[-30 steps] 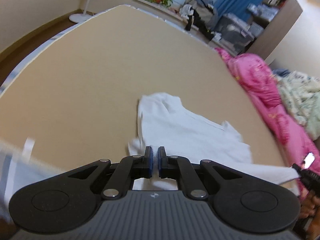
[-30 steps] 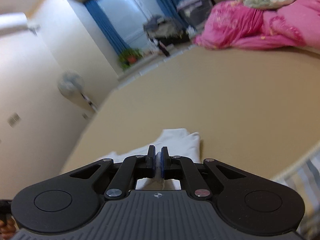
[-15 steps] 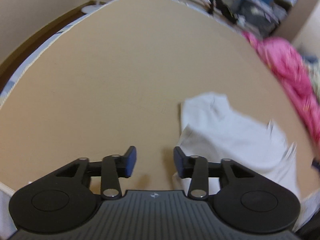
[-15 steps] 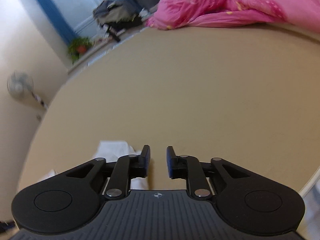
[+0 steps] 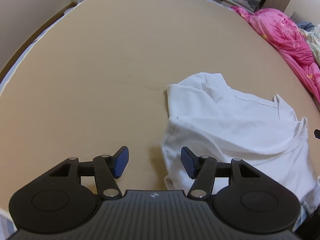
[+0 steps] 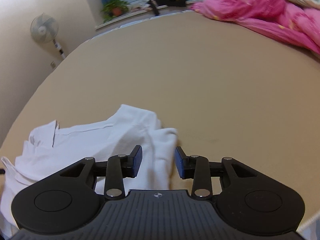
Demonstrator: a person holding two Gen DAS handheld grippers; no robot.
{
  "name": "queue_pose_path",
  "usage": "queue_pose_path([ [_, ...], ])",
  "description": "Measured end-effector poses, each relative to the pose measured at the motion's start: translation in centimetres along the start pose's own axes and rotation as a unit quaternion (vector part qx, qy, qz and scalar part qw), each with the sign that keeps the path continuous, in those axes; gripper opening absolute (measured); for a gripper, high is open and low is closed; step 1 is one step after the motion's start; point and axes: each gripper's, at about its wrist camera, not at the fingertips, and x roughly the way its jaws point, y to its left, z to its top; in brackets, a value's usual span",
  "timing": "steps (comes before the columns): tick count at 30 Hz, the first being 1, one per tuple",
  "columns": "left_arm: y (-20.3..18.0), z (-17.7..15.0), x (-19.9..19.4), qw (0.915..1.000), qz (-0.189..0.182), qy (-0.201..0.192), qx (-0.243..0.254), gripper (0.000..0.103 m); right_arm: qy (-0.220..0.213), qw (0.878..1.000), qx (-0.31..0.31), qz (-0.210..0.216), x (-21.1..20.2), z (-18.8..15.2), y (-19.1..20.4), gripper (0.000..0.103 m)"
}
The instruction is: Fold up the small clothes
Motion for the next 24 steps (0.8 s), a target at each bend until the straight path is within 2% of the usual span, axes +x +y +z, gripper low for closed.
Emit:
queue_pose_path([
  [2,-0.4,0.5,0.9,1.0,0.003,0.003,0.002,0.063,0.006,1.0,-0.019,-0.008,0.9,0.0,1.0,0.047],
  [7,-1.3,1.1,2.1,0.9999,0.008,0.002,0.015,0.062,0.023,0.997,-0.064,-0.024,3.4,0.2,2.9,0.047],
  [8,-1.5,1.1,2.2,0.9998,0.009,0.0,0.017,0.06,0.021,0.997,-0.074,-0.025,3.8,0.3,3.3,0.047],
  [10,-1.8,1.2,2.1,0.9997,0.012,-0.005,0.022,0.047,0.012,0.995,-0.095,-0.032,4.3,0.3,4.0,0.045],
  [12,-2.0,1.4,1.9,0.9996,0.009,-0.014,0.022,0.024,0.0,0.994,-0.102,-0.034,4.5,0.6,4.4,0.027],
  [13,-2.0,1.5,1.9,0.9996,0.01,-0.019,0.021,0.02,-0.001,0.995,-0.096,-0.033,4.6,0.8,4.3,0.01],
  [14,-2.0,1.6,1.8,0.9995,0.008,-0.022,0.019,0.012,-0.001,0.995,-0.089,-0.032,4.7,0.9,4.2,0.007],
  [17,-2.2,2.2,1.1,0.9989,0.005,-0.044,0.013,0.01,-0.027,0.997,-0.06,-0.032,4.2,1.6,3.7,0.004],
  [20,-2.2,2.8,0.1,0.9969,-0.003,-0.078,-0.004,0.007,-0.071,0.997,0.0,-0.016,2.7,2.7,2.6,0.004],
  [24,-2.8,3.8,-0.2,0.9933,0.006,-0.115,-0.005,0.007,-0.114,0.992,0.029,-0.034,1.7,3.2,1.8,0.004],
])
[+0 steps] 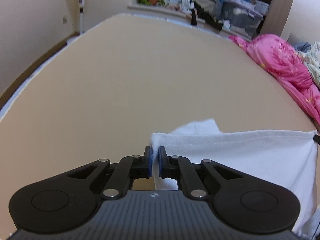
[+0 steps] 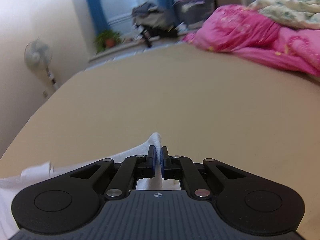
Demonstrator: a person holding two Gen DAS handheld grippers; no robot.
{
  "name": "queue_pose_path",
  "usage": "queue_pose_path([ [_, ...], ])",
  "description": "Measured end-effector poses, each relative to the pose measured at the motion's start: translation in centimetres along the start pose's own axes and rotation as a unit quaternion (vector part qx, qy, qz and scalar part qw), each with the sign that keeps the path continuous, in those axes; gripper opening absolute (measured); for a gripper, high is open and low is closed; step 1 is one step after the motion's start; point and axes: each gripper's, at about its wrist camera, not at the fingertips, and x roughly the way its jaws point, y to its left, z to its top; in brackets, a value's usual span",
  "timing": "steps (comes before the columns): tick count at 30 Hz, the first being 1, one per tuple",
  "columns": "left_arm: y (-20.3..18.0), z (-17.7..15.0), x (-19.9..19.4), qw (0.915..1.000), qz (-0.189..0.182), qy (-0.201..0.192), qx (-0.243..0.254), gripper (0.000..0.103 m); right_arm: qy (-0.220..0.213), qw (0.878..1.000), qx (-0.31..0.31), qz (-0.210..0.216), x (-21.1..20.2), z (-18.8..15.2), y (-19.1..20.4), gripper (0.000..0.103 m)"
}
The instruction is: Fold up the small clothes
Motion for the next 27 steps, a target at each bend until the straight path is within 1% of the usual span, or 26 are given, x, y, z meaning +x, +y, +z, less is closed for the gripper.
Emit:
queue_pose_path([
  [4,-0.8,0.7,0.8,0.9998,0.004,-0.019,0.003,0.007,0.001,1.0,0.01,-0.018,0.8,0.0,-0.6,0.004],
  [13,-1.3,1.5,4.0,0.9994,0.022,-0.015,-0.02,0.006,0.001,0.999,0.01,-0.035,2.3,-0.1,-0.9,0.004],
  [16,-1.2,1.5,5.0,0.9992,0.031,0.0,-0.024,0.006,0.014,0.999,0.012,-0.04,3.2,-0.2,-1.0,0.005],
  [17,-1.3,1.4,5.4,0.9991,0.034,0.01,-0.025,0.007,0.025,0.999,0.016,-0.042,3.7,-0.4,-1.1,0.005],
  [19,-1.0,1.5,6.4,0.9982,0.033,0.037,-0.033,0.009,0.065,0.996,0.026,-0.046,5.2,-0.8,-1.4,0.006],
  [20,-0.8,1.5,6.8,0.9975,0.029,0.051,-0.041,0.014,0.084,0.994,0.027,-0.057,5.7,-1.1,-1.6,0.009],
  [21,-0.6,1.4,6.9,0.9967,0.033,0.055,-0.049,0.023,0.1,0.992,0.029,-0.071,6.2,-1.3,-1.8,0.01],
  [22,-0.3,1.5,6.6,0.9965,0.039,0.051,-0.053,0.03,0.106,0.991,0.031,-0.078,6.3,-1.4,-1.9,0.015],
  [23,-0.1,1.6,6.2,0.9967,0.043,0.042,-0.055,0.041,0.104,0.99,0.038,-0.084,6.2,-1.3,-2.2,0.021],
  [24,0.0,1.7,5.8,0.9967,0.044,0.035,-0.058,0.047,0.096,0.99,0.043,-0.088,5.8,-1.2,-2.5,0.024],
  [25,0.2,1.7,5.3,0.9967,0.043,0.03,-0.062,0.047,0.089,0.991,0.045,-0.091,5.3,-1.0,-2.6,0.028],
  [27,0.6,1.7,4.1,0.9965,0.034,0.028,-0.071,0.047,0.069,0.992,0.049,-0.095,3.9,-0.8,-2.7,0.03],
])
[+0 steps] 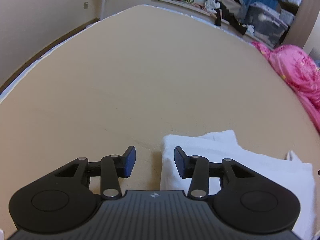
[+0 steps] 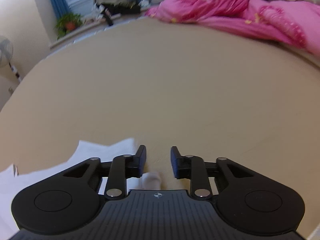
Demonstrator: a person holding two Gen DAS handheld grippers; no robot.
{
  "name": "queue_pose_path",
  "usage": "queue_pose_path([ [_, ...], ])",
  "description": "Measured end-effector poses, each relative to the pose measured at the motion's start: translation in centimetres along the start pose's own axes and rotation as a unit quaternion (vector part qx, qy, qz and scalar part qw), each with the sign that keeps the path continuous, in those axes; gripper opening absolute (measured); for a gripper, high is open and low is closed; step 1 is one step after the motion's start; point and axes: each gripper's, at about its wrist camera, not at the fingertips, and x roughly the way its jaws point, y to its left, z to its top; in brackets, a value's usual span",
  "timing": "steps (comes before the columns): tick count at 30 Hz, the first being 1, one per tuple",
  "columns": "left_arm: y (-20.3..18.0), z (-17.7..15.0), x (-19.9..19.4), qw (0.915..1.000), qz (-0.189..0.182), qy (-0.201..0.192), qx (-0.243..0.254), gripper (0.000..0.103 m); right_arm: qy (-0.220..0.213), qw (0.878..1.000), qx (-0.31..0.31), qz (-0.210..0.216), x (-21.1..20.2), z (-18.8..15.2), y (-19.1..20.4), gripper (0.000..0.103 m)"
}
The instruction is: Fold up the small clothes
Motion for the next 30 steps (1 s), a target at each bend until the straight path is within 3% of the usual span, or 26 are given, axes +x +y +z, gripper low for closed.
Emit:
queue_pose_path([
  [5,0.0,-1.0,-4.9,0.9996,-0.016,0.008,0.023,0.047,-0.02,0.999,0.015,0.036,-5.1,-0.2,-1.4,0.031],
  [12,-1.2,-6.0,-10.8,0.9956,-0.032,-0.001,0.088,0.049,-0.007,0.995,-0.007,0.097,-11.1,-1.2,-3.0,0.046],
  [14,-1.1,-7.3,-10.6,0.9957,-0.016,0.018,0.089,0.049,0.004,0.995,-0.011,0.1,-11.8,-2.8,-3.4,0.047],
  [16,-0.5,-7.8,-11.0,0.997,-0.02,0.018,0.072,0.049,0.042,0.995,-0.002,0.089,-11.2,-3.5,-3.6,0.047],
  [21,0.5,-8.1,-9.8,0.9977,-0.006,0.05,0.046,0.049,0.048,0.995,-0.019,0.081,-11.4,-4.1,-3.3,0.047],
  [30,1.4,-8.4,-7.1,0.9911,-0.037,0.127,0.015,0.052,0.097,0.992,-0.034,0.075,-10.2,-5.6,-3.7,0.047],
])
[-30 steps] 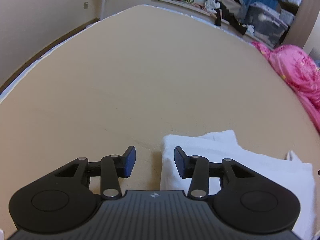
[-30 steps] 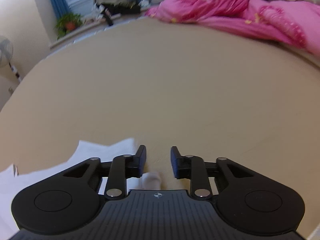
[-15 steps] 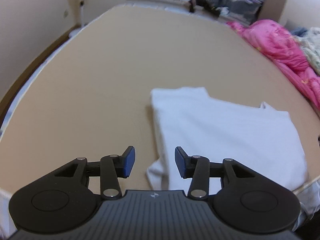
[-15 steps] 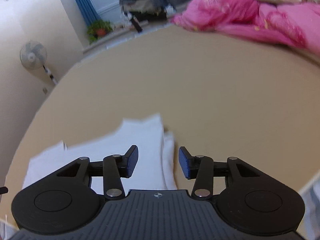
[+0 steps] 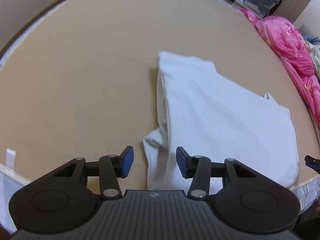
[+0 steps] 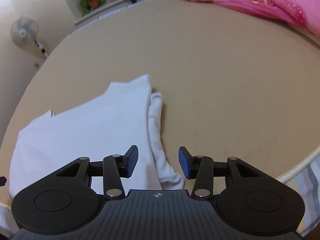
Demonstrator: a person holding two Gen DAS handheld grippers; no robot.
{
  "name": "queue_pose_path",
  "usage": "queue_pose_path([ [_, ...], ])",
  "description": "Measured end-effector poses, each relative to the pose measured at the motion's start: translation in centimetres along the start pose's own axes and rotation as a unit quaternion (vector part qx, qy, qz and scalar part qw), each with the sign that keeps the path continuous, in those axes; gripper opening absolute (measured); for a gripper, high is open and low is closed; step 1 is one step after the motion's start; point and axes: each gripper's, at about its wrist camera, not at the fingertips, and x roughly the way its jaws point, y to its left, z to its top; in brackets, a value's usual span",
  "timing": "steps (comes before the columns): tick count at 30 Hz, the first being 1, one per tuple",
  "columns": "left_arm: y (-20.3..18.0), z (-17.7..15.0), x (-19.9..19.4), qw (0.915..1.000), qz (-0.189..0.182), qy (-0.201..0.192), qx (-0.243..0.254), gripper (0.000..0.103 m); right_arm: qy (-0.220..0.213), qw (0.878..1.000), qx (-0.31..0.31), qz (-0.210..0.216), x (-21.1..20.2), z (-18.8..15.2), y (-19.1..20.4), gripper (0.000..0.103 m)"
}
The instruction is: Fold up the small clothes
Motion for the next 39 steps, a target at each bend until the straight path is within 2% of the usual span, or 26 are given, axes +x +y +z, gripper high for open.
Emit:
queue_pose_path([
  [7,-0.8,0.0,2.1,0.9993,-0.014,0.035,0.009,0.052,0.059,0.998,-0.023,-0.008,1.9,-0.8,0.3,0.047],
  [10,-1.7,-0.4,2.7,0.9978,-0.016,0.053,0.037,0.05,0.086,0.996,-0.038,-0.011,2.7,-1.1,0.6,0.047],
  [11,-2.1,-0.6,2.8,0.997,-0.012,0.053,0.055,0.047,0.093,0.995,-0.047,-0.011,2.9,-1.3,0.9,0.047],
  [13,-2.8,-1.0,2.9,0.995,-0.008,0.053,0.084,0.026,0.097,0.993,-0.064,-0.015,3.1,-1.5,1.4,0.047],
  [14,-3.0,-1.2,2.9,0.9937,-0.009,0.054,0.098,0.01,0.095,0.993,-0.074,-0.019,3.1,-1.7,1.7,0.047],
  [16,-3.1,-1.6,2.7,0.9916,-0.006,0.049,0.119,0.006,0.093,0.992,-0.083,-0.02,3.0,-1.8,1.8,0.046],
  [18,-3.0,-1.9,2.2,0.9902,-0.011,0.042,0.133,0.005,0.09,0.992,-0.084,-0.015,2.8,-1.8,1.8,0.022],
  [19,-2.8,-2.0,1.8,0.99,-0.015,0.037,0.135,0.005,0.089,0.992,-0.084,-0.004,2.7,-1.8,1.7,0.005],
  [22,-2.0,-2.3,0.4,0.9907,-0.037,0.023,0.129,0.004,0.066,0.994,-0.086,0.007,1.8,-1.7,1.6,0.004],
  [24,-1.4,-2.5,0.8,0.991,-0.03,0.04,0.124,0.004,0.044,0.996,-0.069,0.019,0.8,-1.2,1.2,0.004],
  [25,-1.3,-2.8,1.8,0.9899,-0.014,0.061,0.127,0.005,0.044,0.997,-0.059,0.021,0.8,-1.1,0.9,0.004],
  [27,-1.4,-3.2,3.1,0.9872,0.005,0.086,0.134,0.008,0.073,0.996,-0.054,0.008,1.7,-1.3,0.4,0.004],
  [29,-1.5,-2.8,3.0,0.9888,0.006,0.077,0.127,0.013,0.108,0.992,-0.071,-0.006,2.7,-1.8,0.8,0.006],
  [30,-1.3,-2.6,2.6,0.9908,0.001,0.07,0.116,0.021,0.108,0.991,-0.081,-0.016,2.8,-1.9,1.1,0.008],
  [31,-1.3,-2.4,2.5,0.9923,-0.001,0.063,0.107,0.027,0.101,0.991,-0.08,-0.021,2.5,-1.7,1.1,0.014],
  [32,-1.1,-2.0,2.0,0.9941,-0.005,0.051,0.095,0.036,0.092,0.993,-0.074,-0.022,2.2,-1.5,1.2,0.024],
  [34,-0.6,-1.4,1.3,0.9965,-0.015,0.034,0.075,0.045,0.063,0.996,-0.056,-0.026,1.2,-1.0,0.9,0.038],
  [36,-0.3,-0.9,1.1,0.9979,-0.021,0.027,0.055,0.056,0.037,0.998,-0.035,-0.033,0.4,-0.6,0.3,0.042],
  [39,-0.3,-0.6,1.4,0.9987,-0.009,0.03,0.04,0.061,0.031,0.998,-0.026,-0.043,0.3,-0.5,0.0,0.042],
])
